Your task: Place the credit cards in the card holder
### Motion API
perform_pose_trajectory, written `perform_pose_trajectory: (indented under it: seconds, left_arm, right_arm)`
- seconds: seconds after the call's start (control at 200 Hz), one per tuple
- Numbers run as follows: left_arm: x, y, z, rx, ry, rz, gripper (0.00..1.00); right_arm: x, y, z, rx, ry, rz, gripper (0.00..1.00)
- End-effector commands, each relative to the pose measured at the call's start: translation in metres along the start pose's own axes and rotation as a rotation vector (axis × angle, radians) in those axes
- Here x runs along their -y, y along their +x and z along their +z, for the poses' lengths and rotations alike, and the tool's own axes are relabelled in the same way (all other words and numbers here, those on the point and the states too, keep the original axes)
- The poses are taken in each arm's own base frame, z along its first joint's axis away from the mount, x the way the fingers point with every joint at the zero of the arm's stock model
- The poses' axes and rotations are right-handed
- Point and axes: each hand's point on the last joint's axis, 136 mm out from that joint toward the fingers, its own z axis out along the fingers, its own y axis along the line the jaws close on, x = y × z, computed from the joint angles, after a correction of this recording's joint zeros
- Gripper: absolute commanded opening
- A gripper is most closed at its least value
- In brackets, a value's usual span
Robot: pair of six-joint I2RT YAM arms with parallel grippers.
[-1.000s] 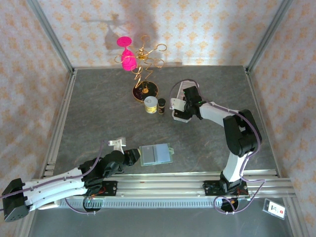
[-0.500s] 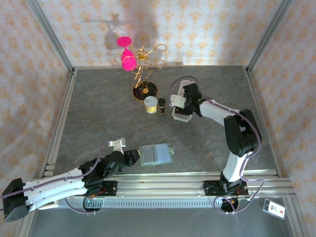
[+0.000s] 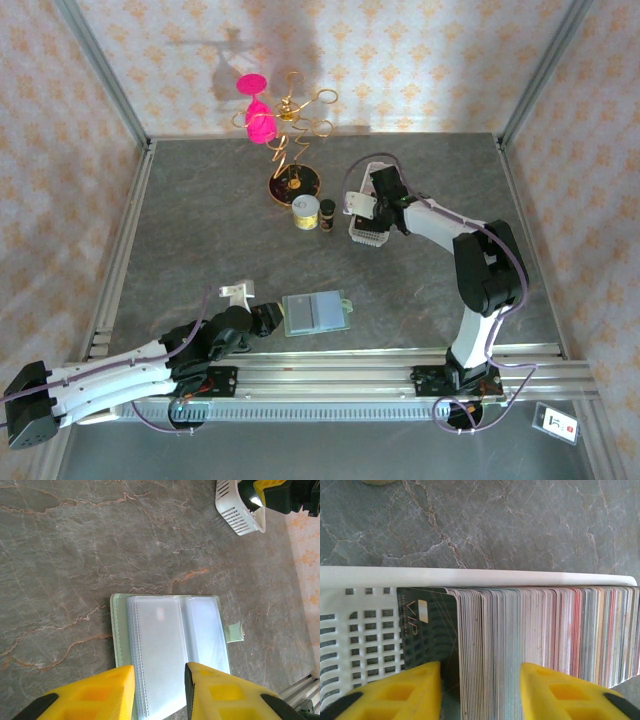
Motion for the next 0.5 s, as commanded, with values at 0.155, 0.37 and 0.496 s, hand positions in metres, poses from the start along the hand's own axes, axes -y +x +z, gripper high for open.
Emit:
perform_pose_trajectory:
  seconds: [0.155, 0.37, 0.496]
  left_arm:
    - [-0.003, 0.002, 0.001, 0.002, -0.001, -0.002, 0.32]
    - [-0.003, 0.003, 0.001, -0.004, 0.002, -0.003, 0.31]
    - [-0.003, 0.004, 0.002, -0.006, 0.005, -0.004, 0.31]
  right_arm:
    - [0.024, -0.003, -0.015, 0.013, 0.062, 0.012, 0.32]
    - [0.023, -0.001, -0.018, 0.01, 0.061, 0.009, 0.25]
    - [0.026, -0.003, -0.022, 0.016, 0.075, 0.011, 0.24]
